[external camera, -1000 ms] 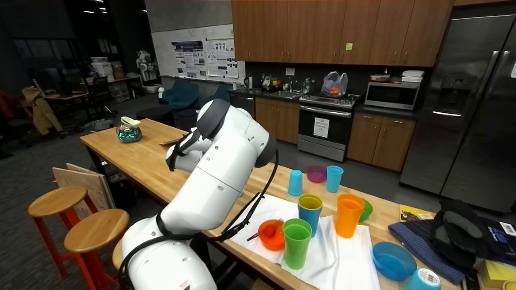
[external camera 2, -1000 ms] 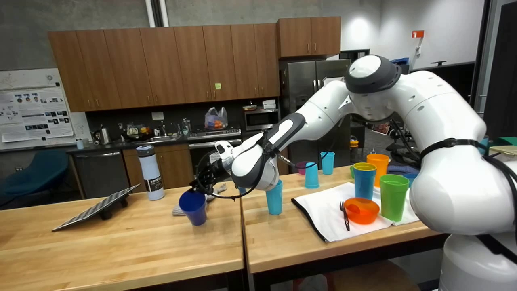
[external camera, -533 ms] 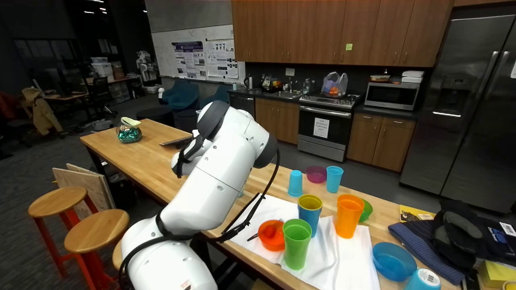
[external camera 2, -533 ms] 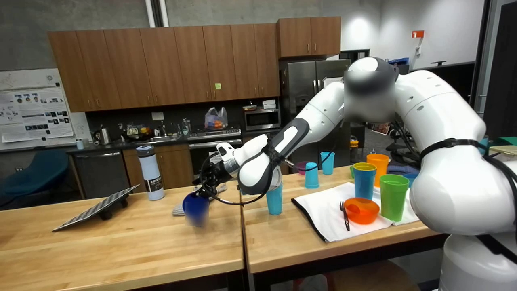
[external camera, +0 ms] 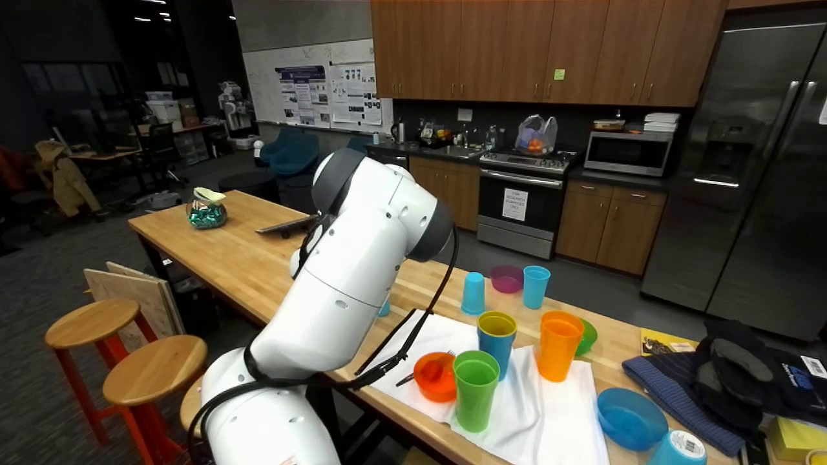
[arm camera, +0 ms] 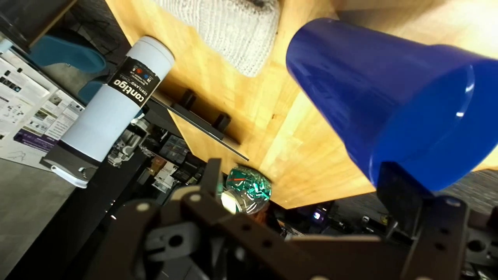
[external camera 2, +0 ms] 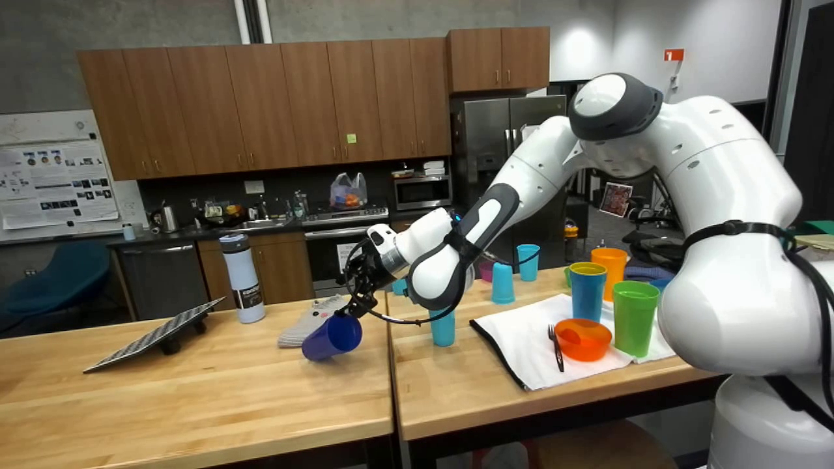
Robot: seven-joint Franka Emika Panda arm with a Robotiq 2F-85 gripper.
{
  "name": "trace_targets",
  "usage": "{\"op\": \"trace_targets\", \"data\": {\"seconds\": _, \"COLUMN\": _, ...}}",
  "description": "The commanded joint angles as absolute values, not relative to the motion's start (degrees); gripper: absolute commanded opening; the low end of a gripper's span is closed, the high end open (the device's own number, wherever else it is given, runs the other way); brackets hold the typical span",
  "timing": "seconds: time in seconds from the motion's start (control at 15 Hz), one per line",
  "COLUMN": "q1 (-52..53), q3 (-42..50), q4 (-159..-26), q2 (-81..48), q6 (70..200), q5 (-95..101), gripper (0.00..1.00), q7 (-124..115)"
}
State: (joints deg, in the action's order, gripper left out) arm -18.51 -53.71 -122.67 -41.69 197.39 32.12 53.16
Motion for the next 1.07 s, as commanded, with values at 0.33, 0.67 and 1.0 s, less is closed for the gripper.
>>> {"op": "trace_targets", "data": {"seconds": 0.33, "q1": -31.8, "q3": -67.2, "q4": -125.9, "q2": -35.0, "q6": 183.1, "q5": 36.6, "gripper": 1.00, "q7": 53.8}}
{"op": "trace_targets", "data": {"seconds": 0.67, "q1": -31.7, "q3": -69.0, "q4": -125.0, "q2": -36.3, "q6": 180.5, "q5": 35.6, "gripper": 1.00, "q7": 53.9}}
{"op": "trace_targets", "data": {"seconds": 1.0, "q1": -31.8, "q3": -69.2, "q4": -125.1, "q2": -36.3, "q6": 180.0, "q5": 35.6, "gripper": 1.00, "q7": 54.3}}
